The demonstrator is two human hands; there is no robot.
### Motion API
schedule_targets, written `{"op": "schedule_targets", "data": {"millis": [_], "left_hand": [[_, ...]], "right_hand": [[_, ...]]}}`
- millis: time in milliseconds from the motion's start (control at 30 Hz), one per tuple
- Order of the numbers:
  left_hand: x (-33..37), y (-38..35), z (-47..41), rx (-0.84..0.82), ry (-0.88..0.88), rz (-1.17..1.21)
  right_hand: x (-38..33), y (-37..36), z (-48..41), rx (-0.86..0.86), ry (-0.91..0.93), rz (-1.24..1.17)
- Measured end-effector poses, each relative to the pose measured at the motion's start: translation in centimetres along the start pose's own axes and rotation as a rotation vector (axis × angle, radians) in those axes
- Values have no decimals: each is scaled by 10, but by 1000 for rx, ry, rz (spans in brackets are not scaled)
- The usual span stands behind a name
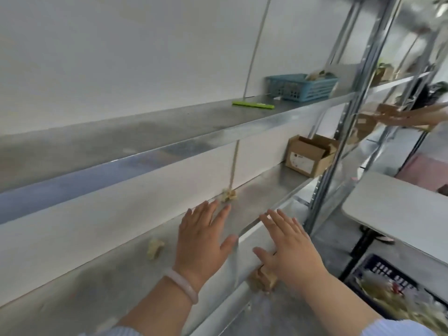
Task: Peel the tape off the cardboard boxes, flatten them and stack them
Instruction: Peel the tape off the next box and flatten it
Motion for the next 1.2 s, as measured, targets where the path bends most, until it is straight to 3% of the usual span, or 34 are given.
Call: {"op": "schedule_targets", "data": {"millis": [167,400,967,1200], "left_hand": [[82,-20,-73,38,-109,88],[154,-84,-152,10,-216,149],[216,-252,-358,-210,-250,267],[240,-290,-421,-261,-149,299]], "right_hand": [[83,60,-10,93,-127,4],[176,66,-39,103,-241,23],[376,57,-213,85,-559,-188],[469,74,-280,140,-670,-419]]}}
Point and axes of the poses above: each hand's wrist, its own z-axis away from the middle knuckle, its own y-axis out of the back of the hand, x = y × z, the point moved 8 cm from there along -z, towards the middle knuckle, and after that the axes turned 12 degrees about -z, right-handed, at the moved point
